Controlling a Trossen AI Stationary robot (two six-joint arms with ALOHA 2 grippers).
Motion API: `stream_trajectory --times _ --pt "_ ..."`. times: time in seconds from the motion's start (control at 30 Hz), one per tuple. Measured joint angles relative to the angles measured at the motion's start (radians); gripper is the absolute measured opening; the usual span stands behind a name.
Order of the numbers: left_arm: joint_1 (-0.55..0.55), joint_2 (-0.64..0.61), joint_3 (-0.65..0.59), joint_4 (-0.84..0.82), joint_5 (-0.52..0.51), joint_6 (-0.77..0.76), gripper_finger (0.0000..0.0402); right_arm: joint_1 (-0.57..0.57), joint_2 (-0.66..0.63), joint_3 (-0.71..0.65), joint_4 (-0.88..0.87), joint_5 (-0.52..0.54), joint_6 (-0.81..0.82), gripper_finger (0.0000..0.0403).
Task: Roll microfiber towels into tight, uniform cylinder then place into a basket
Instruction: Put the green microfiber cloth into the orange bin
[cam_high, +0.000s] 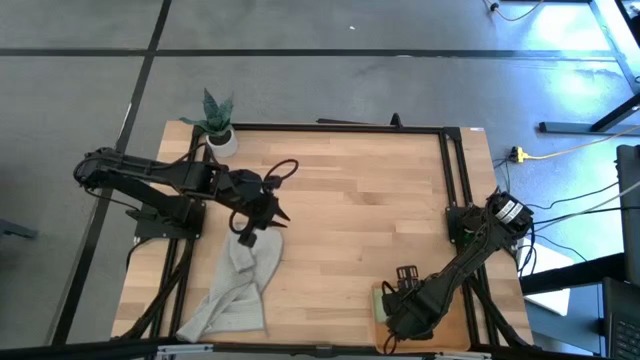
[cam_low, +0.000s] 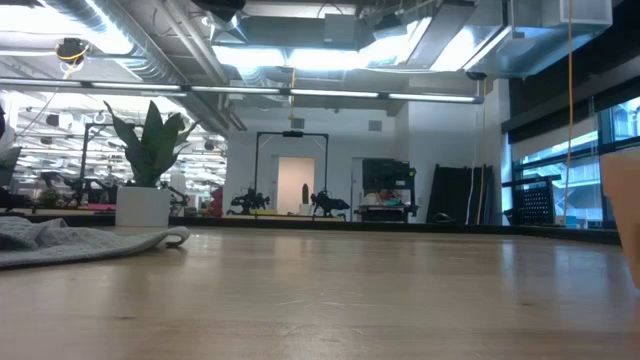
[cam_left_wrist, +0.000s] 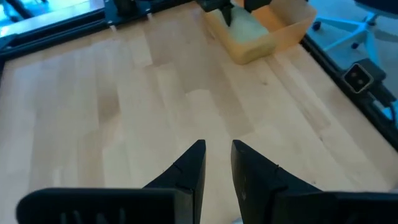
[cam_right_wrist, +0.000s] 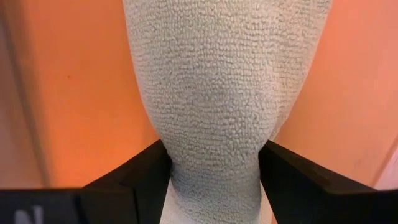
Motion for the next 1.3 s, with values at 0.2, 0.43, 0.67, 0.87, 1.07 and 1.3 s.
stream_trajectory --times 0.2,0.43,0.67,0.87,1.07,1.3 --pt "0.000 0.000 0.000 0.000 -0.006 -0.001 0.0067 0.000 0.000 0.000 0.000 0.000 0.000 0.0229" --pt "0.000 0.000 0.000 0.000 -0.008 -0.002 0.0067 0.000 0.000 0.000 0.000 -0.001 -0.001 0.0229" --pt "0.000 0.000 0.000 0.000 -0.008 -0.002 0.0067 0.000 0.000 0.000 0.000 -0.001 -0.001 0.0229" --pt "0.000 0.000 0.000 0.000 -0.008 -0.003 0.0067 0.000 0.000 0.000 0.001 -0.001 -0.001 0.0229" --pt "0.000 0.000 0.000 0.000 -0.008 -0.003 0.0067 0.000 0.000 0.000 0.002 -0.002 -0.001 0.0229" --pt "0.000 0.000 0.000 0.000 -0.008 -0.003 0.0067 0.000 0.000 0.000 0.027 -0.002 0.002 0.0229"
